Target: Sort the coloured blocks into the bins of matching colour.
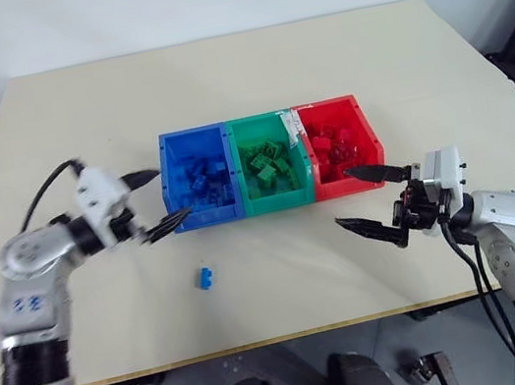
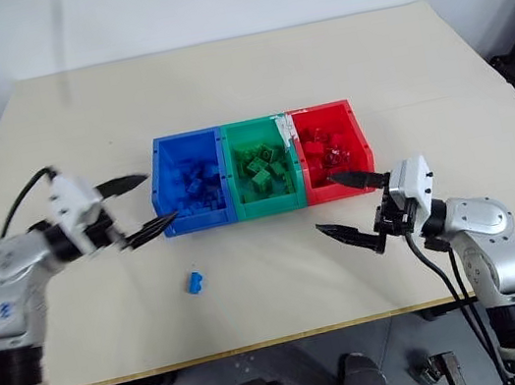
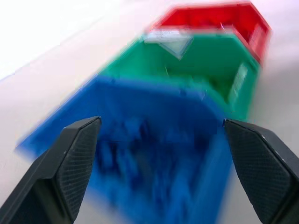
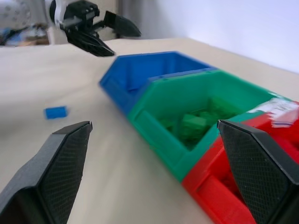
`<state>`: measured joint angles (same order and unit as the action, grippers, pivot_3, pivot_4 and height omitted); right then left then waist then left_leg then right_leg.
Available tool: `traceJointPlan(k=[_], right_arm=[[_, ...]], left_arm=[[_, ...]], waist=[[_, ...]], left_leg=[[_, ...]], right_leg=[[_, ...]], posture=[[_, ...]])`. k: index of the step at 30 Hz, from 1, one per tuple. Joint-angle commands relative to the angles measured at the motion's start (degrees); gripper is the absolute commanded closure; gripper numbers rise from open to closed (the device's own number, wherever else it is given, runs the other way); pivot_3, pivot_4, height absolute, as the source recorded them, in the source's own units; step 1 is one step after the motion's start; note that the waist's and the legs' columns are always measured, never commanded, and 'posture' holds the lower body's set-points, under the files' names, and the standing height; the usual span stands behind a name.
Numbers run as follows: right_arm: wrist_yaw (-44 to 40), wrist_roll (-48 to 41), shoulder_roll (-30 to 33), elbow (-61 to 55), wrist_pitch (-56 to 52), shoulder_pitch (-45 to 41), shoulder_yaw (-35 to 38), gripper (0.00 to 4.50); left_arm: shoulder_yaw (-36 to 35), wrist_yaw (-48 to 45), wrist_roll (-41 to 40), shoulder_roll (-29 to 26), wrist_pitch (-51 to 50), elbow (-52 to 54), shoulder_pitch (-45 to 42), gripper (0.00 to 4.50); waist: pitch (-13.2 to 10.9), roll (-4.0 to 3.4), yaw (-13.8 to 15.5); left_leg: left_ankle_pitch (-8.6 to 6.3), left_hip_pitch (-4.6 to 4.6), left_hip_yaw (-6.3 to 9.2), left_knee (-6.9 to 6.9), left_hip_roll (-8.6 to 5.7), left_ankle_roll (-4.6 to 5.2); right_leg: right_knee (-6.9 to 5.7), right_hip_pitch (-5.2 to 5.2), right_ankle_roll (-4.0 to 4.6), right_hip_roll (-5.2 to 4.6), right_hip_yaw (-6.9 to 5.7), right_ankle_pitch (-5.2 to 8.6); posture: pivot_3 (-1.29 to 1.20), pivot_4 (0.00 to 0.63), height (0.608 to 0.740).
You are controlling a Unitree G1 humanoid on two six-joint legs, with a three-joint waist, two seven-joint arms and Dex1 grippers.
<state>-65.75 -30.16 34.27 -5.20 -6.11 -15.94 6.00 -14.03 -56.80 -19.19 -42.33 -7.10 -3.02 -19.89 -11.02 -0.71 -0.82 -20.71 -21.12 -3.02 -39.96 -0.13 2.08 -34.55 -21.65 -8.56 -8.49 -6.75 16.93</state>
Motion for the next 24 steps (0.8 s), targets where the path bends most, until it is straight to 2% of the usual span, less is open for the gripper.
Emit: traceJointPlan(k=[1,7,11,17,19,24], right_arm=[[-6.3,1.0,2.7,0.8,0.4,-2.3,-3.5,0.00],[-12.2,1.8,2.2,4.2,0.8,-7.3,-8.1,0.00],[-13.4,2.4,2.0,6.2,1.4,-8.3,-8.6,0.00],[-13.2,3.3,3.5,9.0,2.4,-7.0,-6.8,0.00],[-13.3,3.8,4.5,9.9,3.1,-5.9,-5.8,0.00],[-13.5,3.3,6.2,10.1,2.8,-3.5,-4.1,0.00]], left_arm=[[-8.3,-6.7,-3.4,-4.8,4.1,-1.8,9.5,0.06],[-15.3,-8.4,-2.1,-9.6,9.8,-10.0,18.2,0.06],[-14.7,-8.5,-2.5,-9.2,10.4,-6.7,20.8,0.06],[-7.6,-7.9,-6.5,-6.2,3.7,9.2,22.3,0.06],[-3.1,-7.5,-7.8,-5.4,0.0,13.9,20.1,0.06],[8.0,-8.2,-3.5,-4.4,-2.6,15.6,13.3,0.06]], waist=[[0.0,-0.01,-0.2],[0.0,0.02,1.1],[0.0,0.03,1.3],[0.0,0.03,1.2],[0.0,0.02,1.2],[0.0,0.02,0.9]], left_leg=[[0.00,0.00,0.01,0.00,-0.01,0.00],[-0.01,-0.06,0.12,-0.10,-0.07,0.02],[-0.05,-0.07,0.22,-0.07,-0.11,0.01],[-0.11,-0.09,0.24,-0.02,-0.11,0.01],[-0.10,-0.09,0.23,-0.03,-0.11,0.01],[-0.09,-0.06,0.12,-0.06,-0.10,0.02]], right_leg=[[0.00,0.00,0.00,-0.02,0.01,0.00],[0.01,0.04,0.00,-0.11,0.00,0.00],[-0.01,0.04,0.01,-0.17,-0.03,-0.01],[-0.01,0.02,0.02,-0.16,-0.05,-0.01],[-0.01,0.02,0.02,-0.15,-0.05,-0.01],[-0.02,0.04,0.02,-0.10,-0.02,-0.01]], posture=[[0.00,0.150,0.740],[0.00,0.150,0.740],[0.00,0.150,0.740],[0.00,0.150,0.740],[0.00,0.150,0.740],[0.00,0.150,0.740]])
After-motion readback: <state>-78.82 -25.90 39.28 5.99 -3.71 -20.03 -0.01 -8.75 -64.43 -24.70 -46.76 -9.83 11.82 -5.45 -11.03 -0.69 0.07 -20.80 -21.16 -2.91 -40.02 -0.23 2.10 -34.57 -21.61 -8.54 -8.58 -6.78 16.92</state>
